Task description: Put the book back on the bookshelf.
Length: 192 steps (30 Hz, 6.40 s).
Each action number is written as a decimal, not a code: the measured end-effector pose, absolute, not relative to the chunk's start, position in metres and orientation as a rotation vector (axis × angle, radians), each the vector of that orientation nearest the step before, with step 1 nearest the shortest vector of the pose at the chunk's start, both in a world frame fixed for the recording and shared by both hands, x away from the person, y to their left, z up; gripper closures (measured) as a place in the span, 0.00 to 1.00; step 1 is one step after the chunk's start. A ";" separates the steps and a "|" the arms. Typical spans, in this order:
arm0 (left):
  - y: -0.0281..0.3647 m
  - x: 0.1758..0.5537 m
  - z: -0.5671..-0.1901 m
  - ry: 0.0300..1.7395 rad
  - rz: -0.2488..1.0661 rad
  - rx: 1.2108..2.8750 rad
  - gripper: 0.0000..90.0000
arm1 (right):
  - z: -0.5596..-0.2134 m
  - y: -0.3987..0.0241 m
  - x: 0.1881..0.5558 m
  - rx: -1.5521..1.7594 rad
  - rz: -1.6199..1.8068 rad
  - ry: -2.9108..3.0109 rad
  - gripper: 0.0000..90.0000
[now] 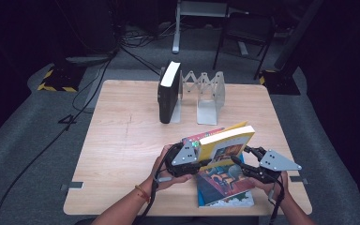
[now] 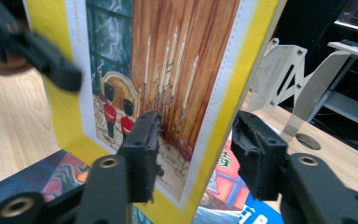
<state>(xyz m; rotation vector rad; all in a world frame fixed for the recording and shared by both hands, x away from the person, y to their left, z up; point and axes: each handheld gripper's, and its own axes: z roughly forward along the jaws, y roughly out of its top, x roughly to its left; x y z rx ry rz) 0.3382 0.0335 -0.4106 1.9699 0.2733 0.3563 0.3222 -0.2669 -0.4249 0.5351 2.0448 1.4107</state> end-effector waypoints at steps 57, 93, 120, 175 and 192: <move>0.109 0.425 -0.368 0.934 0.836 1.684 0.82 | -0.458 -0.314 0.353 0.801 1.100 2.169 0.45; 0.064 0.449 -0.402 1.137 1.070 1.517 0.82 | -0.473 -0.310 0.360 0.808 1.025 2.276 0.42; 0.068 0.455 -0.406 1.118 0.998 1.624 0.63 | -0.472 -0.311 0.360 0.818 1.032 2.288 0.41; 0.057 0.448 -0.458 1.297 0.876 1.601 0.75 | -0.475 -0.316 0.362 0.862 1.094 2.315 0.42; 0.079 0.422 -0.453 1.122 0.811 1.627 0.83 | -0.475 -0.315 0.362 0.865 1.087 2.314 0.41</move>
